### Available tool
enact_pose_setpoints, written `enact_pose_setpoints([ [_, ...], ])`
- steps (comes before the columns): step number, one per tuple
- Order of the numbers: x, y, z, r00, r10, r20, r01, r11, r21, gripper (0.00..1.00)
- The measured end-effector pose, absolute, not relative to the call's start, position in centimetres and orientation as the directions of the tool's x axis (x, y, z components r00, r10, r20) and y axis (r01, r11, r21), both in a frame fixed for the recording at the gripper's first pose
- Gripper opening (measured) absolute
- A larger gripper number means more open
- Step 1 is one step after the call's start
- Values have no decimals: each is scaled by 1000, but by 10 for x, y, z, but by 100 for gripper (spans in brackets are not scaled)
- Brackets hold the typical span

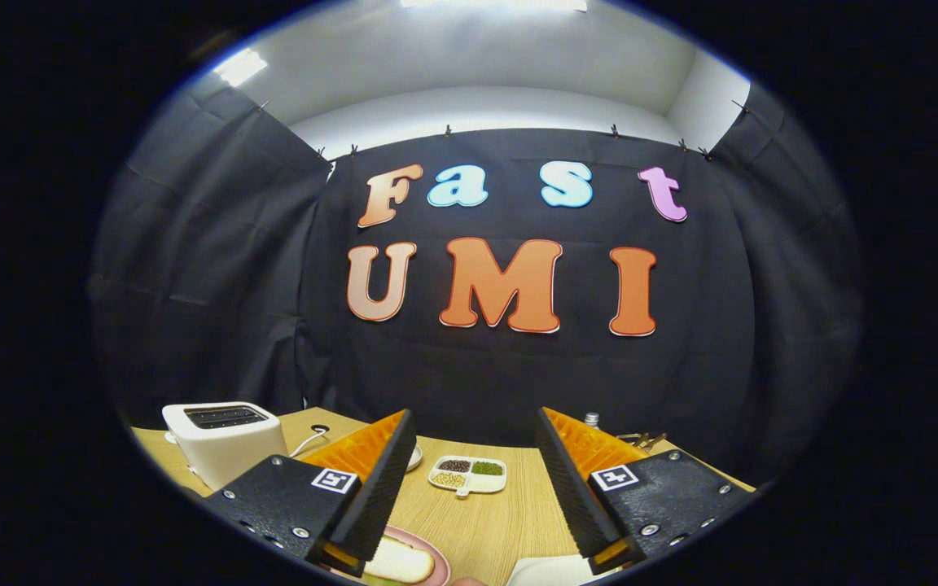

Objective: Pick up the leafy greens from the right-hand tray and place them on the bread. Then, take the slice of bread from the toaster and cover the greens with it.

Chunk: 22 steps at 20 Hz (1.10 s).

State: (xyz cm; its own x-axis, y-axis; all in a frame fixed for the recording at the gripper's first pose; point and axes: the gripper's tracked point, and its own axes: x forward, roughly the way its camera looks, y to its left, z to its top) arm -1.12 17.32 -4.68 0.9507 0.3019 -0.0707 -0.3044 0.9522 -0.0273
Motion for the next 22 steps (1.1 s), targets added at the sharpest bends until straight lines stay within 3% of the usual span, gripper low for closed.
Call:
enact_pose_setpoints([
  [5,-16,170,-39,955,286,-74,-287,958,1,97],
  [22,-26,175,-6,966,260,-11,-260,965,-35,97],
])
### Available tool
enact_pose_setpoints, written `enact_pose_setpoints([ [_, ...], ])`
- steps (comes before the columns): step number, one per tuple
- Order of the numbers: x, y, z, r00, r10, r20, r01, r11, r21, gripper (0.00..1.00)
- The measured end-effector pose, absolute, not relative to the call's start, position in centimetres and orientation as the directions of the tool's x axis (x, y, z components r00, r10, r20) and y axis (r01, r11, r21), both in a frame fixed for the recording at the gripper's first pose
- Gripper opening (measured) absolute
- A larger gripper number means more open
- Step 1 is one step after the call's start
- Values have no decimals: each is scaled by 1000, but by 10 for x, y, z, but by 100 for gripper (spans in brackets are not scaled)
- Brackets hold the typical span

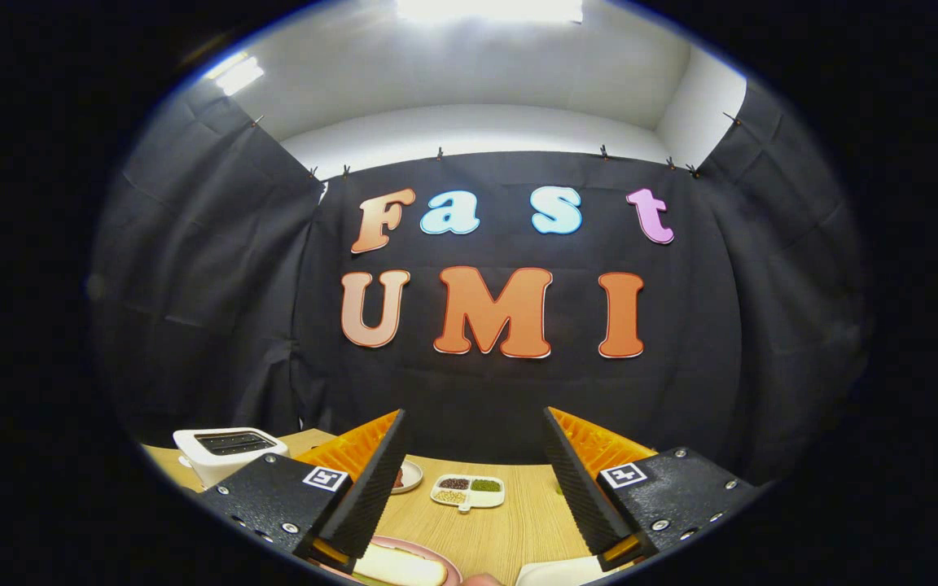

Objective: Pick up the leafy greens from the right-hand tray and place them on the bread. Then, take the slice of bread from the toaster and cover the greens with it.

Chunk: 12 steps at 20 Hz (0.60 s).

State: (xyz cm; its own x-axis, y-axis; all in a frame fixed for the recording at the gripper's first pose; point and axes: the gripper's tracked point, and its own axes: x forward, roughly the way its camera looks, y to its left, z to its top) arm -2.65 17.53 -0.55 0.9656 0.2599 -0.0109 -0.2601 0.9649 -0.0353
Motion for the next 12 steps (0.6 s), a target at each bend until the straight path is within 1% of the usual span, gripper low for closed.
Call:
enact_pose_setpoints([
  [5,-29,175,-6,962,272,-15,-272,962,-27,97],
  [8,-32,175,-9,957,287,-38,-288,957,-31,97],
  [12,-35,174,1,955,295,-13,-295,954,-55,97],
])
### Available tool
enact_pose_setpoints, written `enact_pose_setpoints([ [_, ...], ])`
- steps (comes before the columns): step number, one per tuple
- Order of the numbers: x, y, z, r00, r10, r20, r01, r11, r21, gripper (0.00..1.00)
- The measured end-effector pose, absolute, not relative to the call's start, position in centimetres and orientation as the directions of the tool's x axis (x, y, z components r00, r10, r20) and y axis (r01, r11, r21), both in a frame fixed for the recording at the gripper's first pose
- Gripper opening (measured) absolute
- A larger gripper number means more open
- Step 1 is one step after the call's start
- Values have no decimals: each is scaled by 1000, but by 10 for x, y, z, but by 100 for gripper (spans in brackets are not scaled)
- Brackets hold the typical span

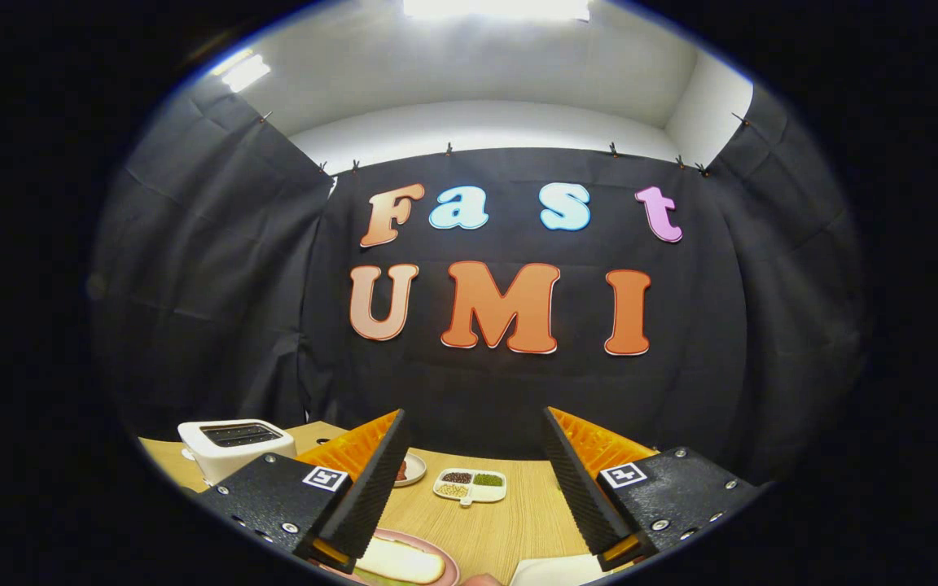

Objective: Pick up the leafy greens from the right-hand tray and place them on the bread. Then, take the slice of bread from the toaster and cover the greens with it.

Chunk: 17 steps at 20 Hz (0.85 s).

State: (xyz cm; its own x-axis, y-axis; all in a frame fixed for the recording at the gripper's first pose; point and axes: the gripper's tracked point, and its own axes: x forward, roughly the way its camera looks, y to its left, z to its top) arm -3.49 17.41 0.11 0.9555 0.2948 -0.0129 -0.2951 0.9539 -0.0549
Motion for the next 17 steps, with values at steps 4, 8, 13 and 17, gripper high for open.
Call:
enact_pose_setpoints([
  [4,-36,175,3,956,295,7,-293,953,-75,97],
  [8,-34,177,-7,954,300,-12,-300,953,-46,97],
  [13,-33,173,-11,953,303,-13,-304,952,-26,97],
  [17,-31,173,-17,953,301,-27,-302,953,-30,98],
])
